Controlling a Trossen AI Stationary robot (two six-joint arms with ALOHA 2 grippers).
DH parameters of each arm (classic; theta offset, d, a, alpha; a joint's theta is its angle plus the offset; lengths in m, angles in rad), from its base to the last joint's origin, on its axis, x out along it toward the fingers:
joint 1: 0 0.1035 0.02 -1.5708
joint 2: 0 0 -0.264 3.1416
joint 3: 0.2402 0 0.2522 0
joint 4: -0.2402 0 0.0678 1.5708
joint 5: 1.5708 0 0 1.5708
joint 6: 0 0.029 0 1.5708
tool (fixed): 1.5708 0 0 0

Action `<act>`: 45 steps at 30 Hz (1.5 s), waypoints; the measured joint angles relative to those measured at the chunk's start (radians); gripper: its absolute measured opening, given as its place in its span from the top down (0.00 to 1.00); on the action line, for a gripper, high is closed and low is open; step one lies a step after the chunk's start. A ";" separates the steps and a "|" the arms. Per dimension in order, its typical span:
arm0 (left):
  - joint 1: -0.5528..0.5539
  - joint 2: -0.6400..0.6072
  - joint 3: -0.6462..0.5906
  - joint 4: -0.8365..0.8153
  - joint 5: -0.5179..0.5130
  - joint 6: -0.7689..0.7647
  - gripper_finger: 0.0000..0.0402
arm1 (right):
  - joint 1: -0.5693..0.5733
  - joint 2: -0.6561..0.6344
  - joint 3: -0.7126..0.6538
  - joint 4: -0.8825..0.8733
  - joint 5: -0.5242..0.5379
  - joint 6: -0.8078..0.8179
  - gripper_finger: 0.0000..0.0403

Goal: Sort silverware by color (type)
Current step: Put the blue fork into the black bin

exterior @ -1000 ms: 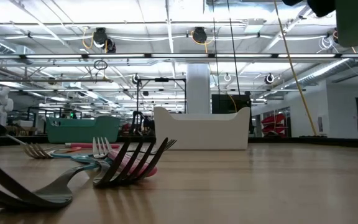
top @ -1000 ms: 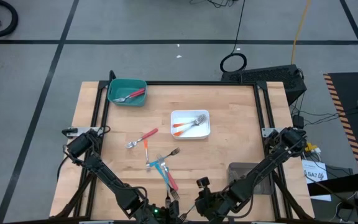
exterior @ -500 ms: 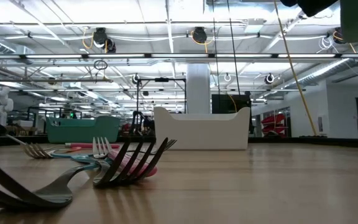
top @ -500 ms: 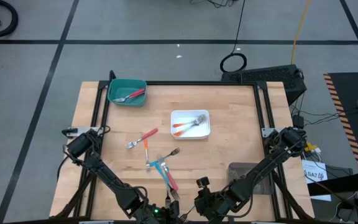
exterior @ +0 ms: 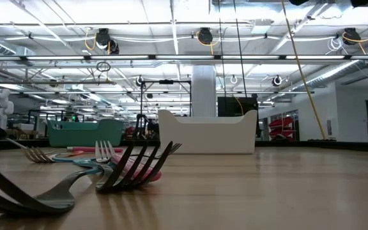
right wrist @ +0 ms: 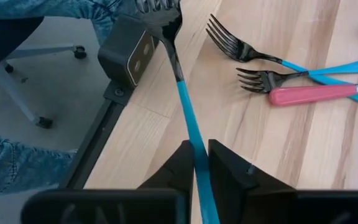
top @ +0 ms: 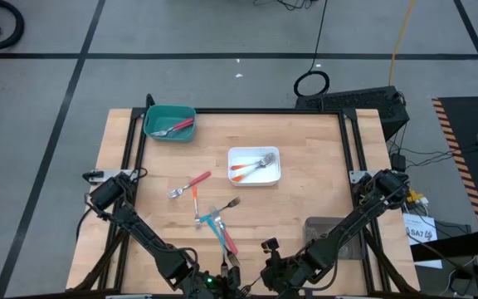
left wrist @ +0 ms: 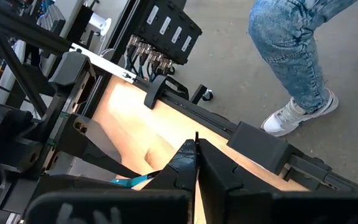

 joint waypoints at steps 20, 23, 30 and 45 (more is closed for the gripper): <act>-0.002 0.000 0.000 0.006 -0.162 -0.106 0.63 | 0.000 0.000 0.000 -0.038 0.008 0.032 0.99; -0.007 0.000 0.000 0.008 -0.167 -0.118 0.62 | 0.001 0.000 0.000 -0.059 0.008 0.062 0.99; -0.041 0.000 0.022 -0.003 -0.354 -0.152 0.62 | 0.006 -0.014 0.010 -0.199 0.014 0.186 1.00; -0.076 -0.002 0.389 -0.533 -0.231 -0.583 0.62 | 0.113 -0.017 0.311 -0.823 0.060 0.485 1.00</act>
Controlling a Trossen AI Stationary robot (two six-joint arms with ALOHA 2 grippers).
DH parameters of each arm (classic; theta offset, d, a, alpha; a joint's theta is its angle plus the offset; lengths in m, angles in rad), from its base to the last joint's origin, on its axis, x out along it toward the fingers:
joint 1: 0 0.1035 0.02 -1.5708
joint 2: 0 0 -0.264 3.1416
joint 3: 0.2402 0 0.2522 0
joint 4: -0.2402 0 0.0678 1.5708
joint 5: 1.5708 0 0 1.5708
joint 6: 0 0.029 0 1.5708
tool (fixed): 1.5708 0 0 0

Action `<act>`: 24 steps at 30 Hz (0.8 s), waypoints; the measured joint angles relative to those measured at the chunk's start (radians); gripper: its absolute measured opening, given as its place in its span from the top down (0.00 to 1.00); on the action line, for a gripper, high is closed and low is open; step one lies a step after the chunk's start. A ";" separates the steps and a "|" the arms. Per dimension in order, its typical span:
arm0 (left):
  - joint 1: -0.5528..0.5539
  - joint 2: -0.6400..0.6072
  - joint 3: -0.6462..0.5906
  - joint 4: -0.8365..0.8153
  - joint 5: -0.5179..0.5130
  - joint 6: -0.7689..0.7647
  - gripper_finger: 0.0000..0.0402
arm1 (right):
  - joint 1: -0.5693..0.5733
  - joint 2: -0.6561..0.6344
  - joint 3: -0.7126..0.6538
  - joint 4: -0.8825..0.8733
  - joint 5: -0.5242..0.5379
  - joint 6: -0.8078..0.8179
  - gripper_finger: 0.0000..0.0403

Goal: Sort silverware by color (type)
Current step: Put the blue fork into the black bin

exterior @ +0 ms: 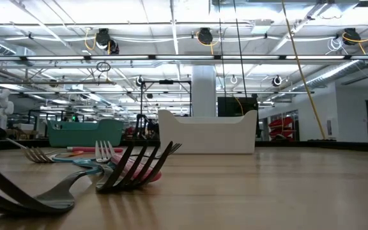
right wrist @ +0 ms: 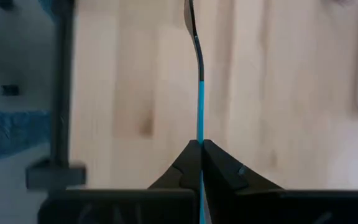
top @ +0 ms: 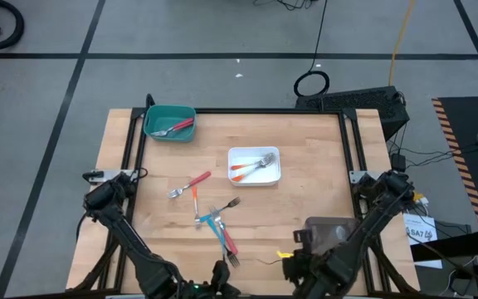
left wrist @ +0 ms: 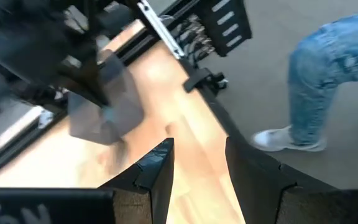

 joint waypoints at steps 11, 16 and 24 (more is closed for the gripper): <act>0.038 0.025 -0.003 0.005 0.076 -0.019 0.62 | 0.145 -0.022 0.059 -0.274 -0.030 0.143 1.00; 0.049 0.042 -0.003 0.024 0.114 -0.013 0.62 | 0.217 -0.026 0.053 -0.272 -0.022 0.130 1.00; 0.072 0.048 -0.004 0.039 0.151 -0.004 0.62 | 0.275 -0.119 -0.101 -0.273 0.000 0.185 1.00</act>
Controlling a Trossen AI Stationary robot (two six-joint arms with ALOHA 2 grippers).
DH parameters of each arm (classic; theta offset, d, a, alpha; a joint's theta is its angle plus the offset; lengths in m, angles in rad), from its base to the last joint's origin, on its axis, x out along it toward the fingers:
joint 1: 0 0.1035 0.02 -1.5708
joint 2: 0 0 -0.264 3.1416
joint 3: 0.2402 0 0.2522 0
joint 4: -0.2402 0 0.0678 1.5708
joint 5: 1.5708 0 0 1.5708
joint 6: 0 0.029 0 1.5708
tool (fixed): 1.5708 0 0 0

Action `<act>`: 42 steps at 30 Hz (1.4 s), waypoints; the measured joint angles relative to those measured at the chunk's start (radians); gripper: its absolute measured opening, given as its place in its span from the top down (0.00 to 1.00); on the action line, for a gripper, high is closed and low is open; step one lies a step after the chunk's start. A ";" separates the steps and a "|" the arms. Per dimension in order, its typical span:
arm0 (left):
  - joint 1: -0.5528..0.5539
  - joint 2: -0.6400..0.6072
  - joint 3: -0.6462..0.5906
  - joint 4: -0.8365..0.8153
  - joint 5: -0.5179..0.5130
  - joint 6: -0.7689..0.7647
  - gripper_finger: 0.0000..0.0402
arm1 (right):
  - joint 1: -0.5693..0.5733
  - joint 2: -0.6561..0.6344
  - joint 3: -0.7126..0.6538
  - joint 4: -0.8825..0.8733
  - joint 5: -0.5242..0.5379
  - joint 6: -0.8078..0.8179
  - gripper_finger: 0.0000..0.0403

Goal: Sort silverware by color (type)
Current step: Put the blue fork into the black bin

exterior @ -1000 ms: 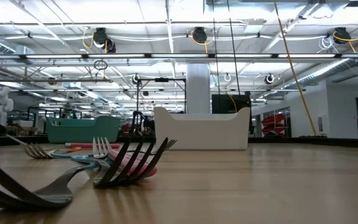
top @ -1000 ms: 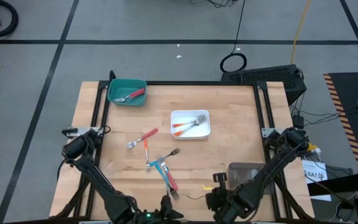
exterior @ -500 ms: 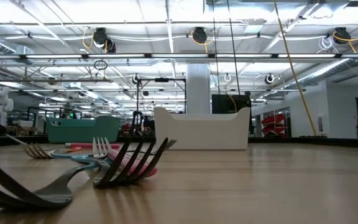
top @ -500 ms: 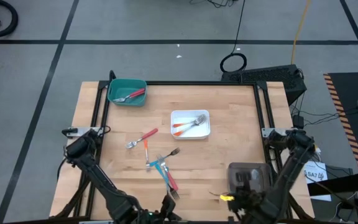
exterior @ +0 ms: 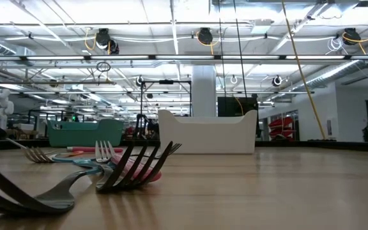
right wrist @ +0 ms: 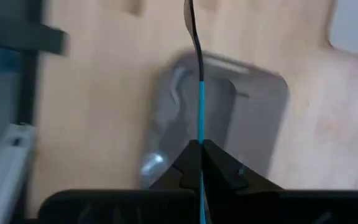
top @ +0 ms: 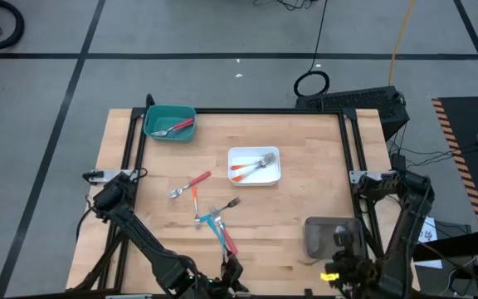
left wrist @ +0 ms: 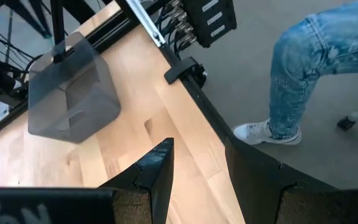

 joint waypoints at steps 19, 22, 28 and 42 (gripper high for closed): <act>0.005 0.000 0.000 -0.001 0.002 0.011 0.62 | 0.006 -0.224 -0.377 0.072 -0.057 0.099 1.00; 0.005 0.000 0.000 -0.001 0.002 0.010 0.62 | 0.006 -0.223 -0.410 0.107 -0.056 0.093 0.99; 0.005 0.000 0.000 -0.001 0.002 -0.005 0.62 | 0.006 -0.223 -0.471 0.175 -0.056 0.087 0.99; 0.005 0.000 0.000 -0.001 0.002 -0.008 0.62 | 0.006 -0.223 -0.578 0.292 -0.101 0.107 0.99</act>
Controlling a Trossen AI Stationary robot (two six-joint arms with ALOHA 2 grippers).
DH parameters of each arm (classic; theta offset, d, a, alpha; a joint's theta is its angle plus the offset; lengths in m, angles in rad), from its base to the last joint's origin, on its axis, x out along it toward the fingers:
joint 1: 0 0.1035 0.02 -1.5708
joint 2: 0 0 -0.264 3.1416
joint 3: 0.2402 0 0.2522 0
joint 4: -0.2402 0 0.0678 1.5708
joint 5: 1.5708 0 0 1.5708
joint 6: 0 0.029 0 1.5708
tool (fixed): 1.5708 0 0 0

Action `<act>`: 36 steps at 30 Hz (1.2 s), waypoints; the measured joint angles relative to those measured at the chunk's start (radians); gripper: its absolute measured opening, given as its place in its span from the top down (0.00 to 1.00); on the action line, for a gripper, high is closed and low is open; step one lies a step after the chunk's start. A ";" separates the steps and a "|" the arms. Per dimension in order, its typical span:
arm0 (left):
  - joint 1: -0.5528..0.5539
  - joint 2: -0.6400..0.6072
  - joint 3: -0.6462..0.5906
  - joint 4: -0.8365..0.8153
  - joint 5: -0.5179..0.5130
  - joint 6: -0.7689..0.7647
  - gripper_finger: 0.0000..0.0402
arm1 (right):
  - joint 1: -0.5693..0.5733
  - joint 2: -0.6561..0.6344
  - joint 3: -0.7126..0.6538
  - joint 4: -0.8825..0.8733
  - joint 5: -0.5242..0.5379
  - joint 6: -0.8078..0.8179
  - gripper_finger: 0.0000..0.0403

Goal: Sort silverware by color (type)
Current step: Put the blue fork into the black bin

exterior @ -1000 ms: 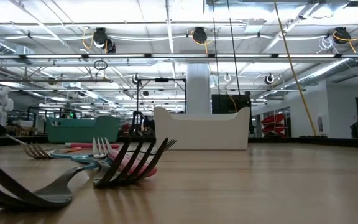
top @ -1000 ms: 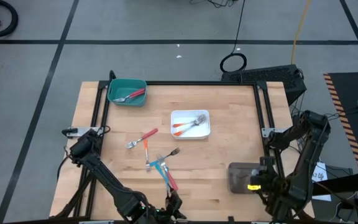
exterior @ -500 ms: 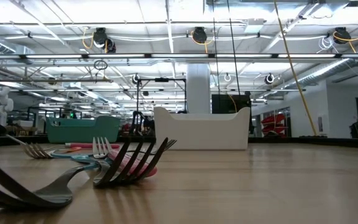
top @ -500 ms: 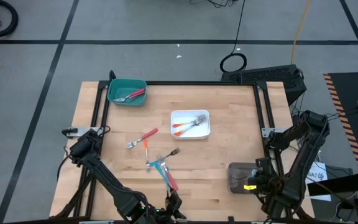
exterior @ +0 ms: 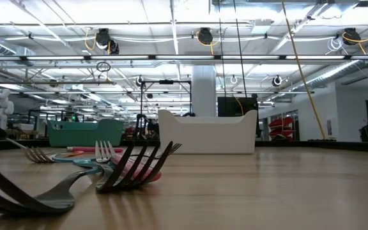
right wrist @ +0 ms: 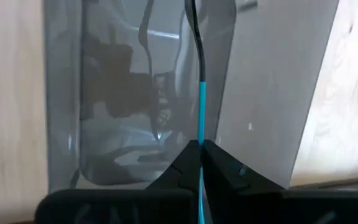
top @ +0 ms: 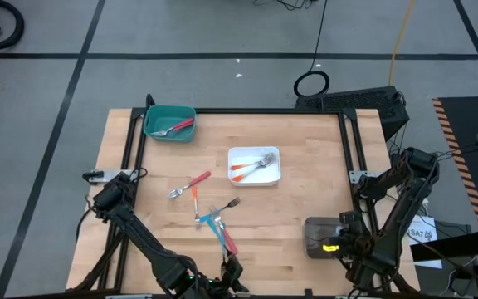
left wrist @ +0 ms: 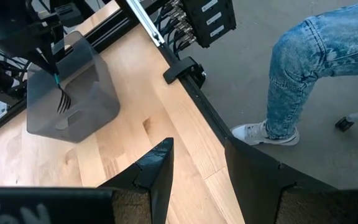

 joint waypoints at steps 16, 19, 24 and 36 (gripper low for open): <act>0.000 0.000 0.000 0.000 0.000 0.000 0.62 | 0.000 0.000 -0.011 0.008 -0.004 0.132 0.73; 0.001 0.000 0.000 0.000 0.000 0.000 0.62 | 0.000 0.000 -0.001 0.007 -0.004 0.170 0.66; 0.008 0.000 0.000 -0.004 0.000 0.011 0.62 | 0.000 0.000 0.063 -0.001 0.034 0.312 0.63; 0.030 0.000 0.000 -0.229 0.085 0.046 0.62 | -0.025 0.000 0.149 0.227 0.798 0.155 0.70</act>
